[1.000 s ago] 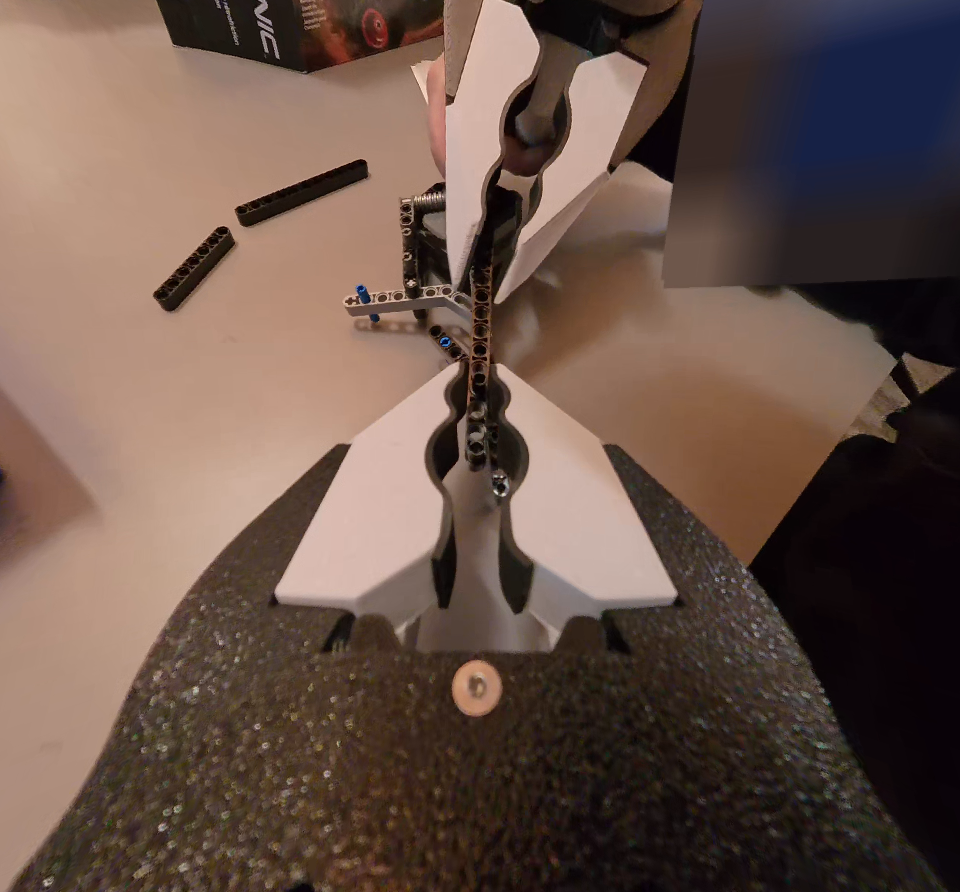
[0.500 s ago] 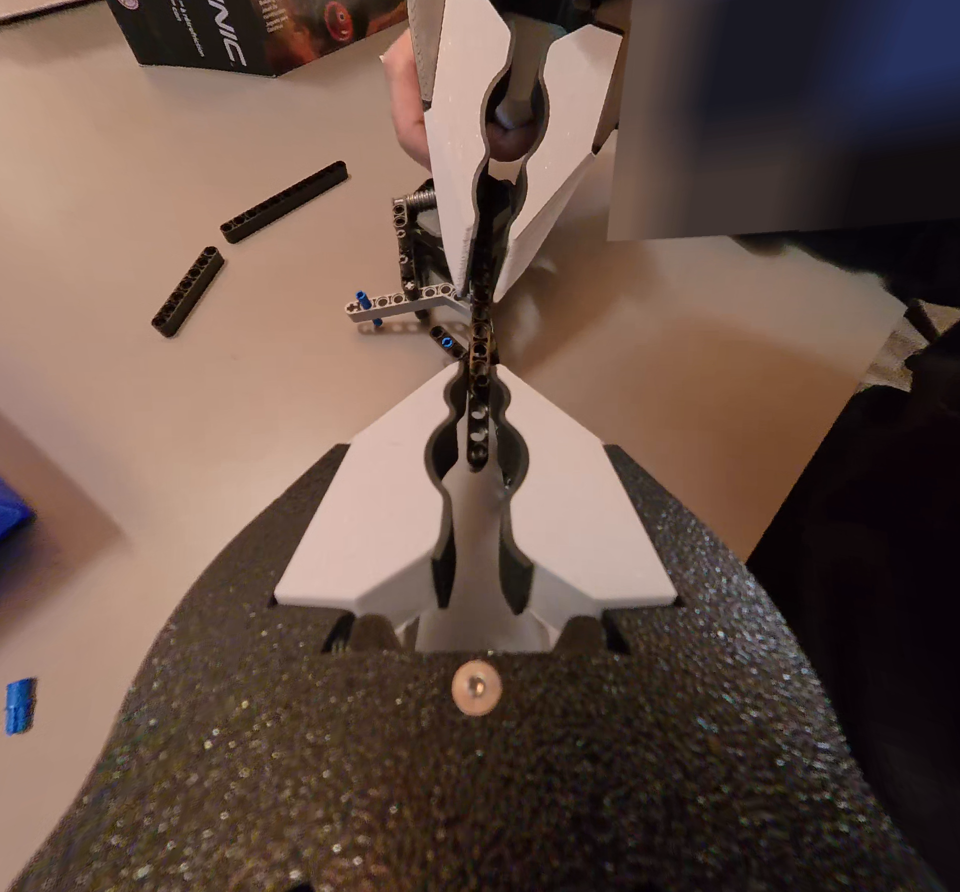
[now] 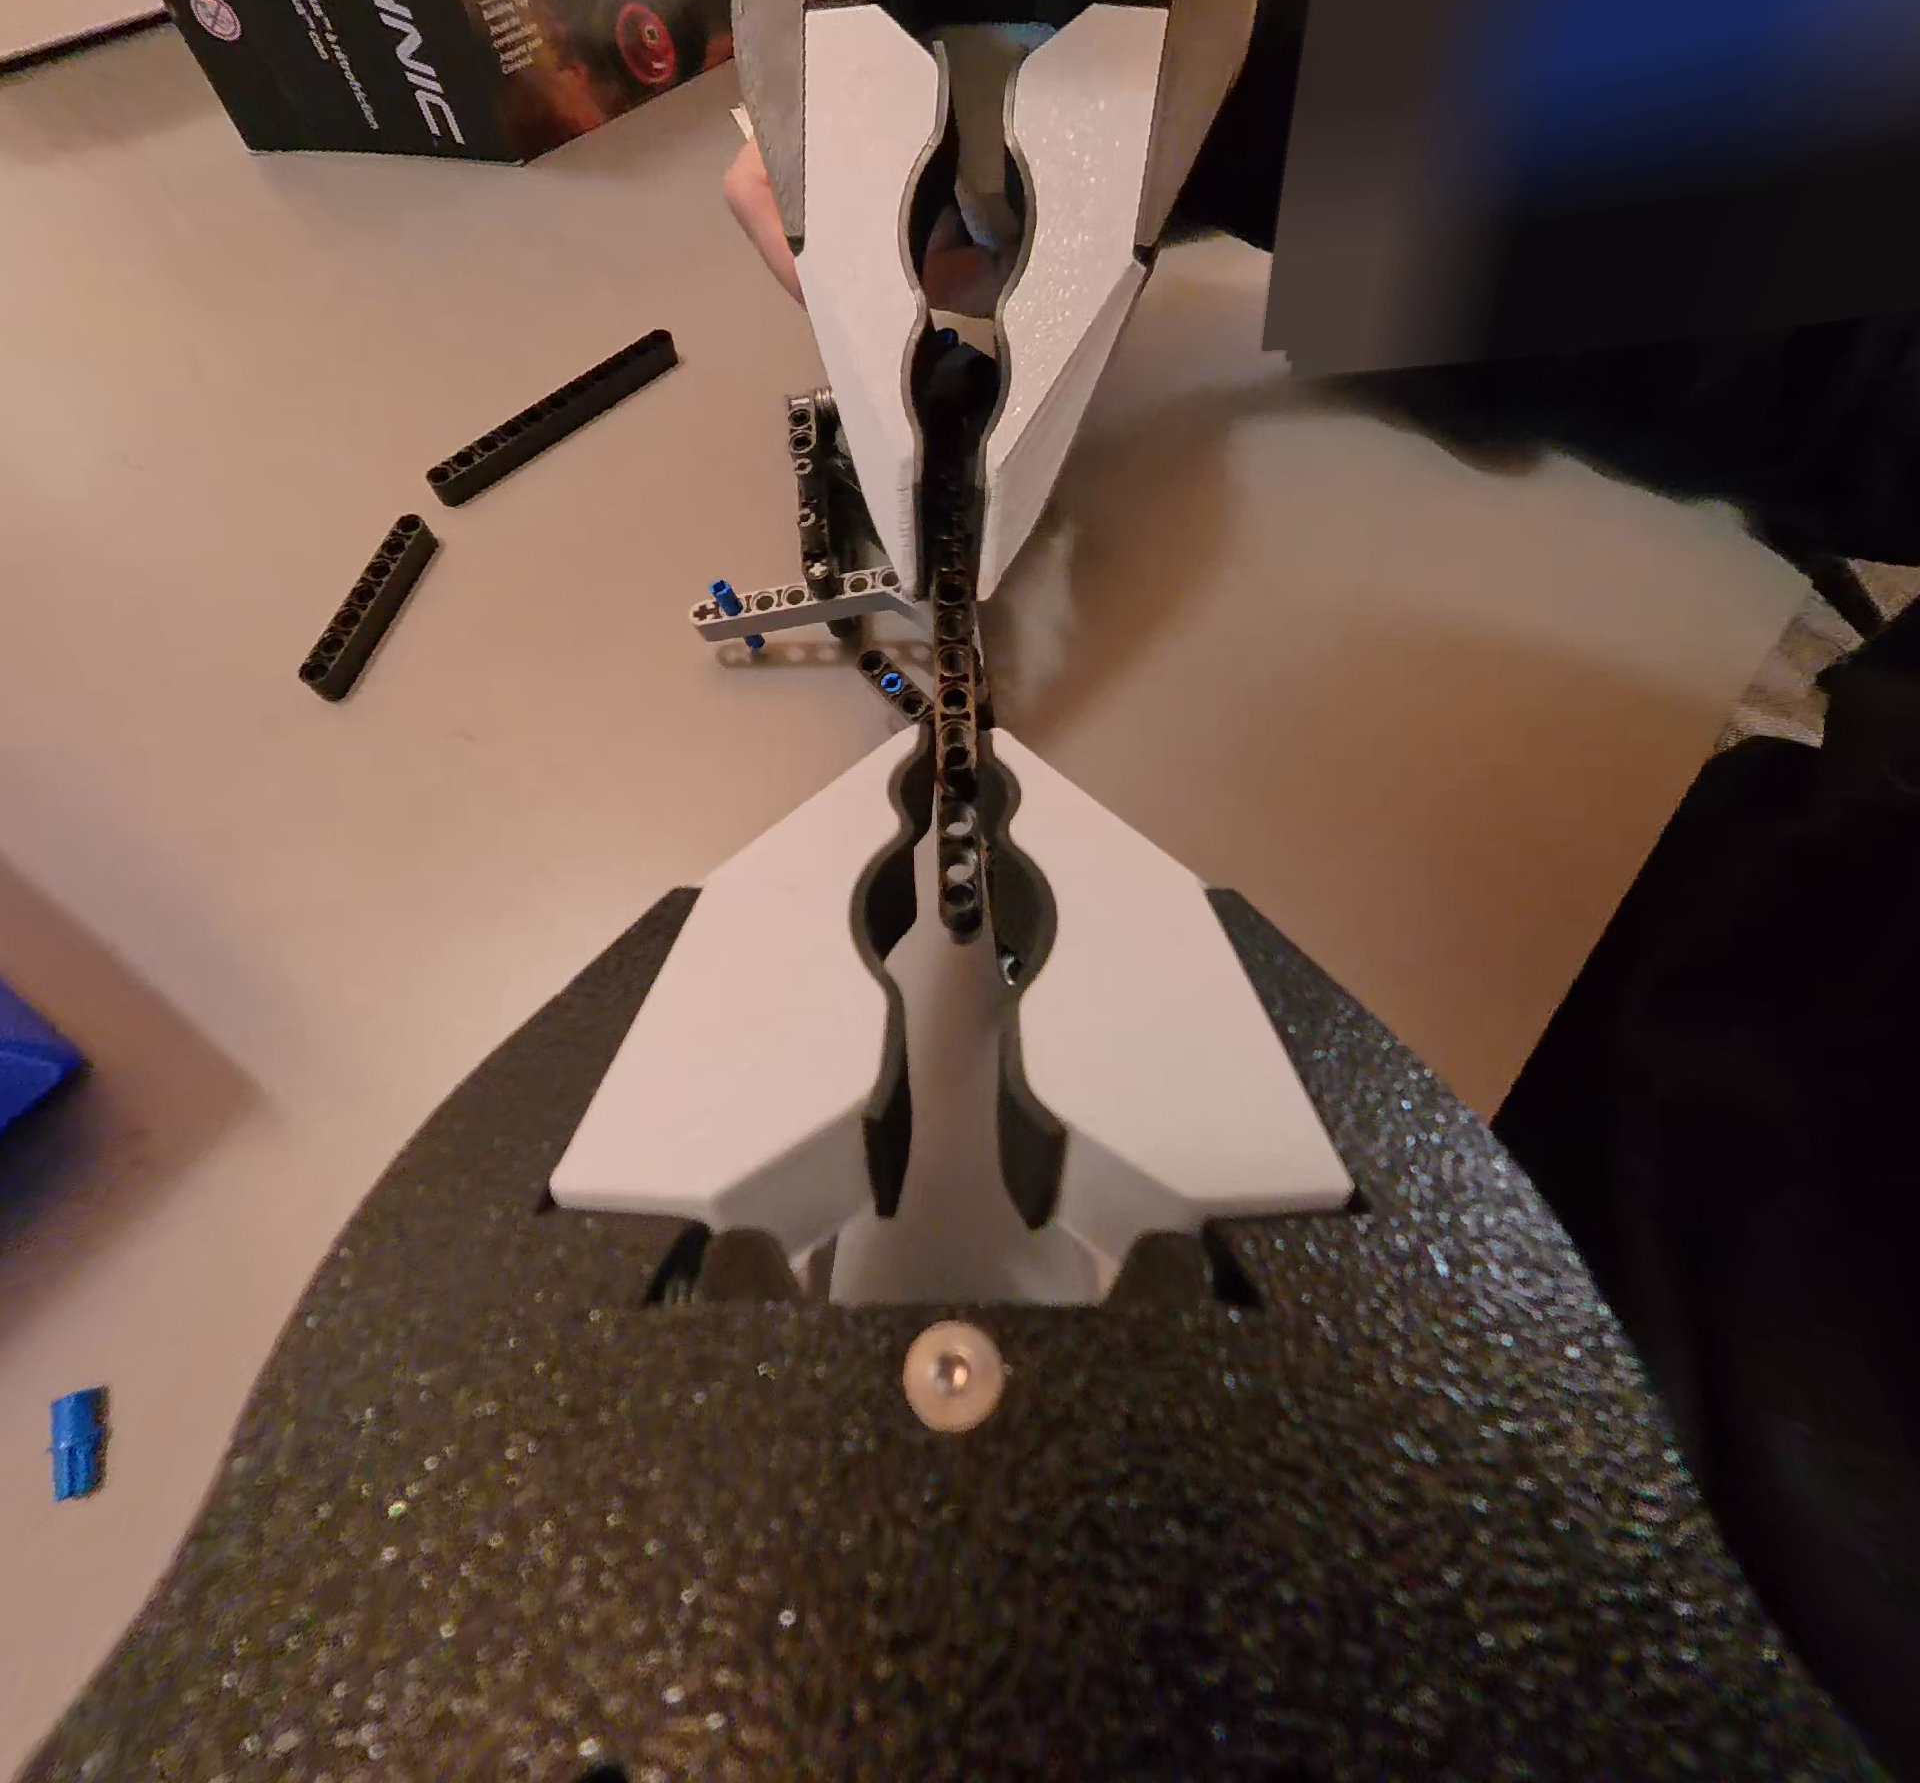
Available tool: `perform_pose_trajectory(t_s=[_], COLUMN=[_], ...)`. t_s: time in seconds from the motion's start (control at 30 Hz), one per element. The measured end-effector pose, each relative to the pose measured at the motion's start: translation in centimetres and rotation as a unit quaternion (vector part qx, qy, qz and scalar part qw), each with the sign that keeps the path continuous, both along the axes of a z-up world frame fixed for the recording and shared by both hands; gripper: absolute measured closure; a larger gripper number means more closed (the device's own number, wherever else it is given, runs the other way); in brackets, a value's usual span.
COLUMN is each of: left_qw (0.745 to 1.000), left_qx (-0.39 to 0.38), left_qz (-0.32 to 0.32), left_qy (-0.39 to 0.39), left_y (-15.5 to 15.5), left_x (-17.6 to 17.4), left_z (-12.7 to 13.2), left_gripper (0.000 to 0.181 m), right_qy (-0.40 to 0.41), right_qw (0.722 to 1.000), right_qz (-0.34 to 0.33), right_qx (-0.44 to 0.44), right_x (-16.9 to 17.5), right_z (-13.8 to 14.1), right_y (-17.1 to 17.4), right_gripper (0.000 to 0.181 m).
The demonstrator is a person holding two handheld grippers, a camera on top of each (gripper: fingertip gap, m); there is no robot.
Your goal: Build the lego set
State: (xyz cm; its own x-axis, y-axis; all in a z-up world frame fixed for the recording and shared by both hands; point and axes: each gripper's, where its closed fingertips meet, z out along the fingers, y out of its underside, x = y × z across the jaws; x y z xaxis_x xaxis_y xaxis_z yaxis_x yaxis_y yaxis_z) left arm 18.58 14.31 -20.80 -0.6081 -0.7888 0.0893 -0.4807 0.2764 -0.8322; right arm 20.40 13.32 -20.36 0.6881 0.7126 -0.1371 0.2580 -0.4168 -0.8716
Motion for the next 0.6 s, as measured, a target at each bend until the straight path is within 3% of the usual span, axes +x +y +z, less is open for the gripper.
perform_pose_trajectory(t_s=[0.23,0.37,0.6], left_qw=[0.999,0.995,0.996], left_qx=[-0.037,-0.069,-0.036], left_qz=[-0.025,-0.024,-0.032], left_qy=[-0.021,-0.061,-0.073], left_y=[-0.3,-0.5,-1.0], left_x=[0.3,0.9,1.2], left_z=[0.1,1.4,1.2], left_gripper=[0.175,0.165,0.176], right_qy=[0.002,-0.005,-0.011], right_qw=[1.000,1.000,1.000], right_qz=[0.007,0.010,0.016], right_qx=[-0.004,-0.004,0.004], right_x=[-0.2,-0.3,-0.6], right_z=[0.0,-0.2,-0.2], right_y=[-0.3,-0.3,-0.2], right_gripper=[0.176,0.176,0.176])
